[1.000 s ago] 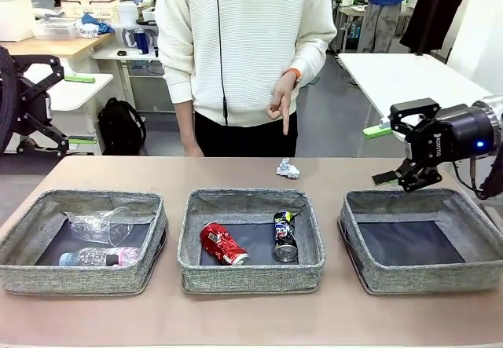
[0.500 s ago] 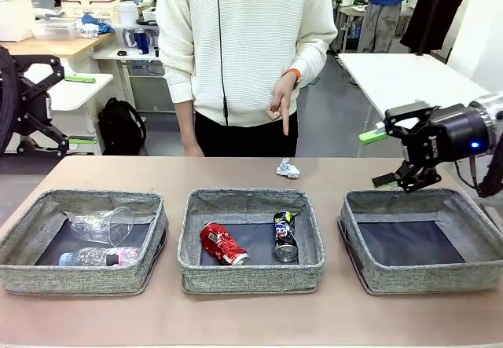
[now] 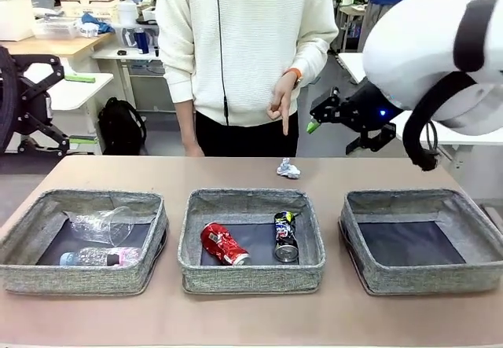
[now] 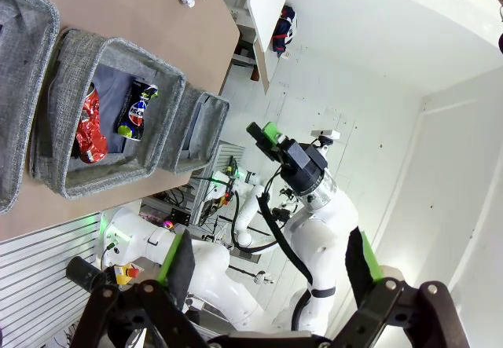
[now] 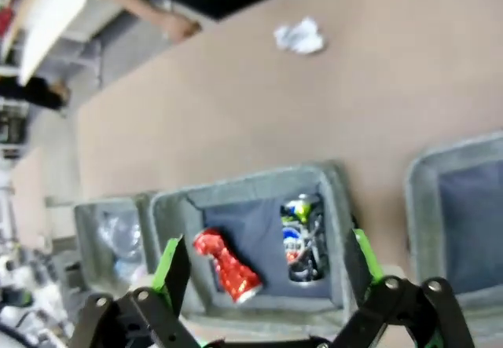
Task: Sort the waste into the appropriate baskets.
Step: Pick up the waste item pointed out by the person.
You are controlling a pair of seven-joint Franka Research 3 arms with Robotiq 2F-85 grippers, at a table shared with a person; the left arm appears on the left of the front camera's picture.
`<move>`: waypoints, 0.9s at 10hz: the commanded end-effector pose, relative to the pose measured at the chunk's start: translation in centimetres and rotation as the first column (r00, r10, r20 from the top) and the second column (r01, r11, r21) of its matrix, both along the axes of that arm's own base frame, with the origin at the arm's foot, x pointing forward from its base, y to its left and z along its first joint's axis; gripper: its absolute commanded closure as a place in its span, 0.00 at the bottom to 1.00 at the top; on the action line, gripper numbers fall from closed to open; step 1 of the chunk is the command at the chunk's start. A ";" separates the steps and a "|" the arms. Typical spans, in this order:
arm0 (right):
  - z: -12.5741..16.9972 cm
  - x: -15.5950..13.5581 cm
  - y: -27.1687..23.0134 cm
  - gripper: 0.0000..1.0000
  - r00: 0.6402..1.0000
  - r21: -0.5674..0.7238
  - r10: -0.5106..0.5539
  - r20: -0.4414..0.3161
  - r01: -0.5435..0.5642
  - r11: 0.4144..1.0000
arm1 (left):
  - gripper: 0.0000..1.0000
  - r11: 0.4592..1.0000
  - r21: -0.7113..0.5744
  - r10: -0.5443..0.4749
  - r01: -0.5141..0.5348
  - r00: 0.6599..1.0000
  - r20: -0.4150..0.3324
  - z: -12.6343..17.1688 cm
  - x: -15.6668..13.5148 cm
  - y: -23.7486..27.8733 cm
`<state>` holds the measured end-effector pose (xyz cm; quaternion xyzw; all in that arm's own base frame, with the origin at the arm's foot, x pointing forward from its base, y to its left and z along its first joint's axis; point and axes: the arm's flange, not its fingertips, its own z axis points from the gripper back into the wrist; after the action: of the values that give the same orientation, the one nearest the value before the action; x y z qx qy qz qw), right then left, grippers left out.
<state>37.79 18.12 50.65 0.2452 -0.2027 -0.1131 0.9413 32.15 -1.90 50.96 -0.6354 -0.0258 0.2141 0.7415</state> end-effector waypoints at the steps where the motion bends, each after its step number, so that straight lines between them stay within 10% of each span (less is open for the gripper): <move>1: -0.5 -0.7 -2.2 0.00 0.995 0.129 0.089 -0.052 -0.082 0.988 | 0.00 1.000 -0.017 0.010 -0.010 1.000 -0.001 0.3 0.0 -0.1; 2: 0.0 0.0 0.0 0.00 1.000 0.000 0.000 0.000 0.000 1.000 | 0.00 1.000 -0.017 0.010 -0.010 1.000 -0.001 0.3 0.0 -0.1; 5: -3.4 9.1 0.2 0.00 0.985 -0.070 0.160 0.066 -0.156 0.985 | 0.00 1.000 -0.017 0.010 -0.010 1.000 -0.001 0.3 0.0 -0.1; 8: -9.8 15.8 0.8 0.00 0.772 -0.072 0.634 0.055 -0.630 0.773 | 0.00 1.000 -0.017 0.010 -0.010 1.000 -0.001 0.3 0.0 -0.1; 9: -10.5 16.3 2.1 0.00 0.767 0.005 0.641 -0.022 -0.642 0.767 | 0.00 1.000 -0.017 0.010 -0.010 1.000 -0.001 0.3 0.0 -0.1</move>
<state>53.14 21.85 40.43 0.2574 -0.1558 0.1867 0.9352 32.16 -1.92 50.94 -0.6355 -0.0255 0.2143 0.7413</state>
